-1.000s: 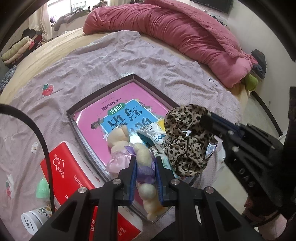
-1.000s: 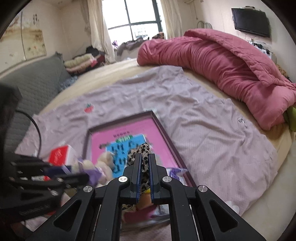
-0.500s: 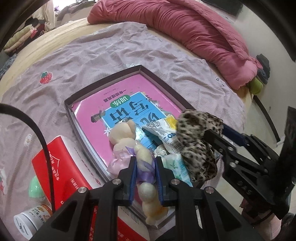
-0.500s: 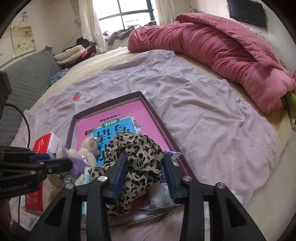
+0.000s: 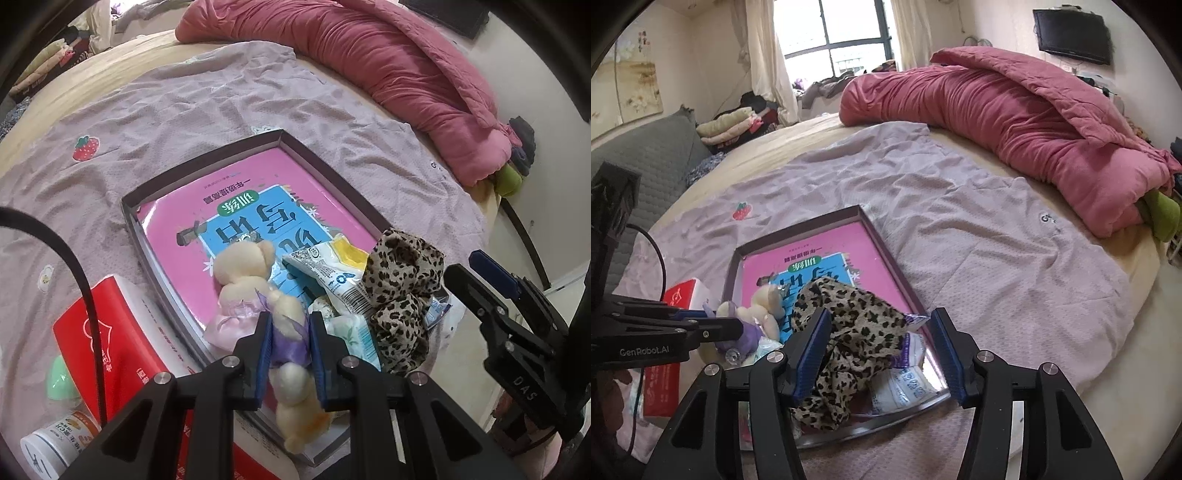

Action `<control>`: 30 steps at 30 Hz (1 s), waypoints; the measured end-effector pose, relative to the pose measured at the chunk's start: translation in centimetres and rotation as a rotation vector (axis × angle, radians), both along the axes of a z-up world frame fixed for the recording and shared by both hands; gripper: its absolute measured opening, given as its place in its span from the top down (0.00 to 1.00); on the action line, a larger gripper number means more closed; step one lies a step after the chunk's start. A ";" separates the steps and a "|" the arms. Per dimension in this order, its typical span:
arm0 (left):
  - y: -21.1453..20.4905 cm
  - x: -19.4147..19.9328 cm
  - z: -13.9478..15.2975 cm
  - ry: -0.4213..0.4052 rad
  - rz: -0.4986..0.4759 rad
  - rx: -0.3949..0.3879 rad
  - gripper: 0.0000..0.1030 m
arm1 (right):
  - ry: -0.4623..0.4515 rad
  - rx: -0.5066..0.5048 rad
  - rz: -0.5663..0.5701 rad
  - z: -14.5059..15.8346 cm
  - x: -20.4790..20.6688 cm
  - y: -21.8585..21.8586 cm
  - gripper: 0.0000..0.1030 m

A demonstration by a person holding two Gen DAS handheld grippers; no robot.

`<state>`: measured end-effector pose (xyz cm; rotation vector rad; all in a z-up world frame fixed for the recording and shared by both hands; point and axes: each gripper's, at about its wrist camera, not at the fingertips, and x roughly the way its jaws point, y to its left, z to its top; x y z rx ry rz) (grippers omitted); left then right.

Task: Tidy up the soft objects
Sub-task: 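Release the scrunchie onto the tray with the right tool while the left tool lowers and releases the bunny, then move both open tools back to the pile beside the tray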

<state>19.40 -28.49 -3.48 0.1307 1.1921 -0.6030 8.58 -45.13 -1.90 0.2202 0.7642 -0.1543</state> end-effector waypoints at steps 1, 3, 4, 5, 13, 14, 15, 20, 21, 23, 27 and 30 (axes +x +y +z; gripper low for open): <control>0.0 0.1 0.0 0.006 0.000 0.000 0.81 | -0.003 0.004 -0.001 0.2 -0.1 -0.1 0.44; 0.2 0.2 -0.1 0.006 0.006 -0.003 0.81 | -0.009 -0.002 -0.004 0.4 -0.3 -0.1 0.43; 0.3 0.2 -0.1 0.010 0.008 -0.003 0.80 | -0.012 -0.002 -0.004 0.6 -0.4 -0.1 0.43; 0.4 0.2 -0.1 0.013 0.014 -0.004 0.80 | -0.012 -0.001 -0.004 0.6 -0.4 -0.2 0.43; 1.7 0.6 0.7 0.002 0.042 -0.012 0.58 | -0.031 0.001 0.003 1.5 -0.5 0.3 0.43; 1.8 0.6 0.9 -0.002 0.047 -0.009 0.58 | -0.032 0.000 0.008 1.7 -0.5 0.4 0.43; 1.9 0.6 1.0 -0.006 0.049 -0.009 0.58 | -0.034 -0.005 0.011 1.8 -0.5 0.6 0.43; 2.6 -0.1 2.5 -0.043 0.059 -0.007 0.49 | -0.055 -0.025 0.021 2.8 -0.7 1.2 0.42; 2.8 -0.3 2.9 -0.055 0.061 -0.008 0.45 | -0.058 -0.027 0.024 3.0 -0.8 1.3 0.41; 3.1 -0.7 3.7 -0.082 0.065 -0.001 0.43 | -0.067 -0.039 0.028 3.5 -0.9 1.7 0.36; 3.5 -1.3 5.1 -0.121 0.071 0.005 0.42 | -0.072 -0.069 0.038 4.2 -1.1 2.4 0.34; 4.1 -1.9 5.9 -0.138 0.080 0.002 0.35 | -0.080 -0.081 0.041 4.8 -1.5 2.9 0.33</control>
